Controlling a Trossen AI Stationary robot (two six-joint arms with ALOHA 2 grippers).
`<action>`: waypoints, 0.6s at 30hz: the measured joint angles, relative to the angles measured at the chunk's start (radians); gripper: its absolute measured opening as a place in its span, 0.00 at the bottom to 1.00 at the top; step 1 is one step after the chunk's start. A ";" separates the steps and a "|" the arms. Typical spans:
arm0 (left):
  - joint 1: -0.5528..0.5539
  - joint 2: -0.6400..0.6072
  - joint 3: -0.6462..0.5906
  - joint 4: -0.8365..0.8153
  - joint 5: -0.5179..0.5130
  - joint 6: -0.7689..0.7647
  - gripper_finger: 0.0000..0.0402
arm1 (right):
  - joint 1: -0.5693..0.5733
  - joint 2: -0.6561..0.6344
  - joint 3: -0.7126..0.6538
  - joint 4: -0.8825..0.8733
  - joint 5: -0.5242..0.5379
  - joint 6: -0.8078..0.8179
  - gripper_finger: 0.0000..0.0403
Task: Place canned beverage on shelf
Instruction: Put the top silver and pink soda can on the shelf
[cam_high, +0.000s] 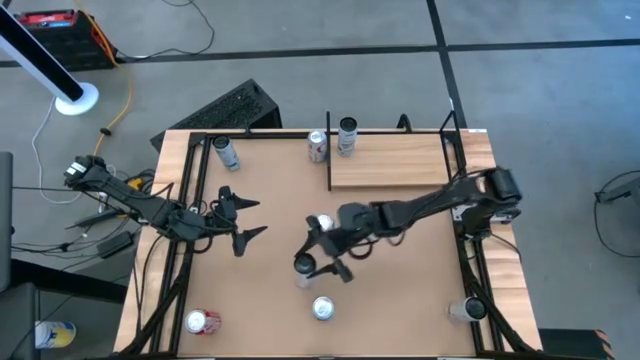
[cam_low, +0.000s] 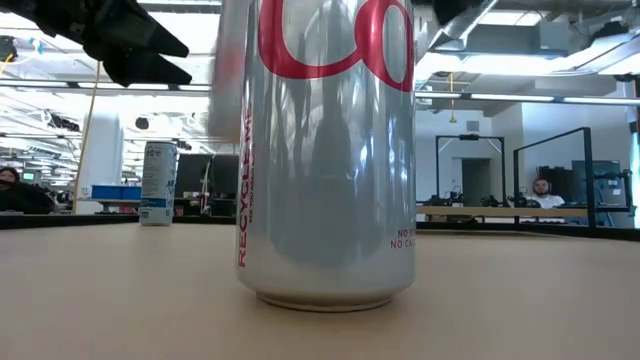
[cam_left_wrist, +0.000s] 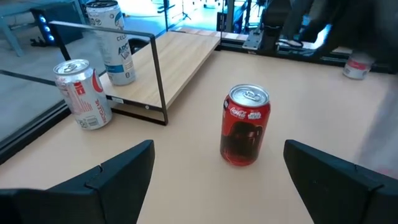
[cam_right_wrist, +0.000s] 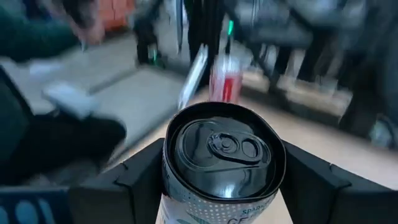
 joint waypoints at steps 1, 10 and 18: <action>0.000 0.000 0.000 0.000 -0.001 0.001 0.85 | 0.005 -0.034 0.001 -0.008 0.004 -0.010 0.70; 0.000 0.000 0.000 0.002 -0.003 -0.001 0.85 | -0.035 -0.429 0.001 -0.239 0.176 -0.188 0.70; 0.000 0.000 0.000 0.004 0.000 -0.002 0.85 | -0.194 -0.730 0.002 -0.624 0.236 -0.180 0.70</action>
